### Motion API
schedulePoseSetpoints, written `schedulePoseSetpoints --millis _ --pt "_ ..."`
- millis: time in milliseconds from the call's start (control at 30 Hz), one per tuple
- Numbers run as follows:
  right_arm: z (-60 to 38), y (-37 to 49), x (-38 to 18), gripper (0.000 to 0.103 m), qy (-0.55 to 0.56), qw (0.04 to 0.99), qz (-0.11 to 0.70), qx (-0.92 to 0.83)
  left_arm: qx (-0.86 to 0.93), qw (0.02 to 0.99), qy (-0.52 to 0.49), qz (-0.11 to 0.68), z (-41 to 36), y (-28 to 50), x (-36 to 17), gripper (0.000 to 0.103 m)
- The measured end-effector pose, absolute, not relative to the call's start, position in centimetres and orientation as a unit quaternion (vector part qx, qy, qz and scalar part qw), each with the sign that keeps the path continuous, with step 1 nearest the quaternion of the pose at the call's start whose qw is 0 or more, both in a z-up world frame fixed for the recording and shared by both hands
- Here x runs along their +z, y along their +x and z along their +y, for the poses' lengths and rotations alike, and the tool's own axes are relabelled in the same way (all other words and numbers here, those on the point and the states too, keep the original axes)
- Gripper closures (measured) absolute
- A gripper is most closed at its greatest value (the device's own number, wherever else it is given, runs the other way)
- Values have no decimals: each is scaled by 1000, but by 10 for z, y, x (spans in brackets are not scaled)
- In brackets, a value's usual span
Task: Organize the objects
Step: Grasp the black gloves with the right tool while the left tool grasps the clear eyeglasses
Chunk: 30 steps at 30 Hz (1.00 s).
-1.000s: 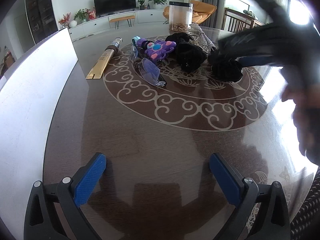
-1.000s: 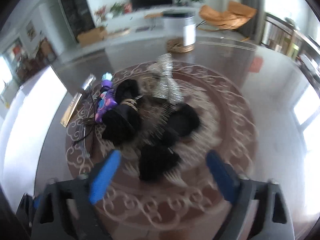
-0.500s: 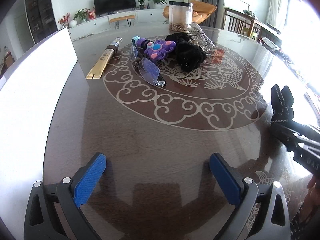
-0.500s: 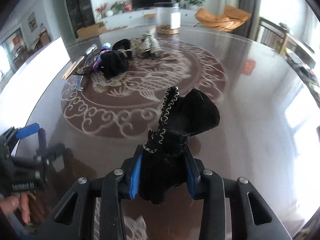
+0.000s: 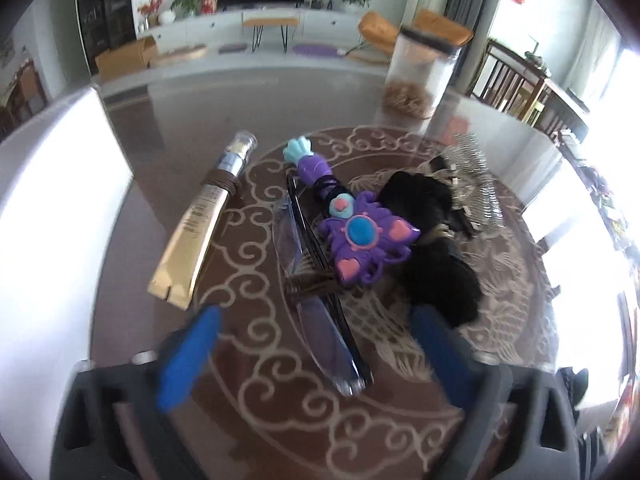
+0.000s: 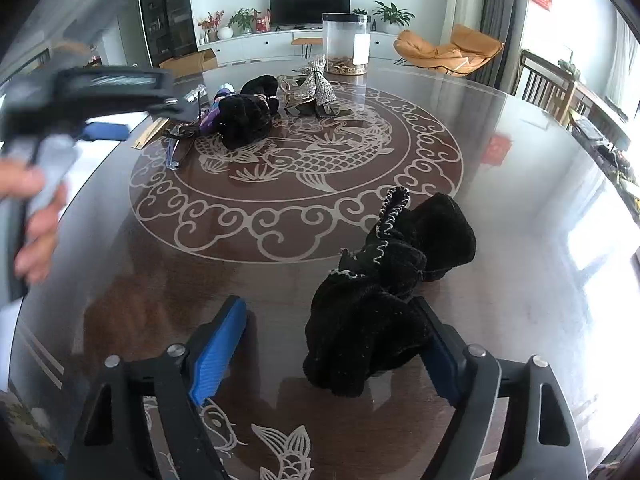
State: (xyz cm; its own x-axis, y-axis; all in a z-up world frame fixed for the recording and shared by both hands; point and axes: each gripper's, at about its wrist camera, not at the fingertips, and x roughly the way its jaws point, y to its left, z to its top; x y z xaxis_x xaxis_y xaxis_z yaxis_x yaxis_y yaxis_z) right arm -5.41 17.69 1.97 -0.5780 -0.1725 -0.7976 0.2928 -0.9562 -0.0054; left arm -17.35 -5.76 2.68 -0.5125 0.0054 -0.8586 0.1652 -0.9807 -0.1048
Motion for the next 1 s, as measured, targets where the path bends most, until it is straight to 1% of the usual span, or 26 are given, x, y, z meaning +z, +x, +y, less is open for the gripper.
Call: schedulePoseSetpoints --millis 33,67,100,133,167,267,400,500,533,567,633,767,800,833,933,967,1000 --pt "177 -54 20 17 440 132 69 -886 -860 47 502 79 -57 -178 20 47" --pt "177 -55 19 17 440 132 69 -886 -858 48 506 68 -55 -179 17 57" --pt "177 -55 19 17 440 132 69 -885 -867 49 494 44 -50 -175 19 64" --pt "177 -55 20 17 440 132 68 -886 -867 45 494 38 -48 -173 18 75" --pt "177 -55 19 17 440 132 69 -885 -871 46 488 28 -45 -168 19 78" --pt "177 -55 19 17 440 132 69 -885 -875 35 482 29 -41 -137 22 78" --pt "176 -56 19 17 440 131 68 -886 -874 19 484 35 -30 -64 24 78" --pt "177 -56 20 17 440 133 65 -886 -870 11 490 41 -25 -16 25 75" --pt "178 -55 20 17 439 136 60 -886 -868 5 494 44 -25 -6 26 63" --pt "181 -54 21 17 440 140 50 -886 -866 -1 498 46 -26 -1 26 45" --pt "189 -50 23 17 444 143 28 -884 -865 -2 500 41 -27 6 27 28" --pt "208 -47 30 17 468 144 -17 -872 -864 -8 503 18 -28 8 25 28" --pt "212 -48 33 17 474 141 -21 -869 -859 -4 512 5 -24 3 22 28" --pt "215 -51 36 17 481 139 -24 -865 -853 2 522 -11 -20 -1 15 25" --pt "214 -68 41 17 517 139 -22 -844 -862 8 506 -22 -13 0 13 24" --pt "211 -75 40 17 530 140 -16 -836 -864 6 503 -18 -14 0 13 29" --pt "206 -81 39 17 537 140 -7 -832 -868 -4 497 -8 -15 1 12 38"
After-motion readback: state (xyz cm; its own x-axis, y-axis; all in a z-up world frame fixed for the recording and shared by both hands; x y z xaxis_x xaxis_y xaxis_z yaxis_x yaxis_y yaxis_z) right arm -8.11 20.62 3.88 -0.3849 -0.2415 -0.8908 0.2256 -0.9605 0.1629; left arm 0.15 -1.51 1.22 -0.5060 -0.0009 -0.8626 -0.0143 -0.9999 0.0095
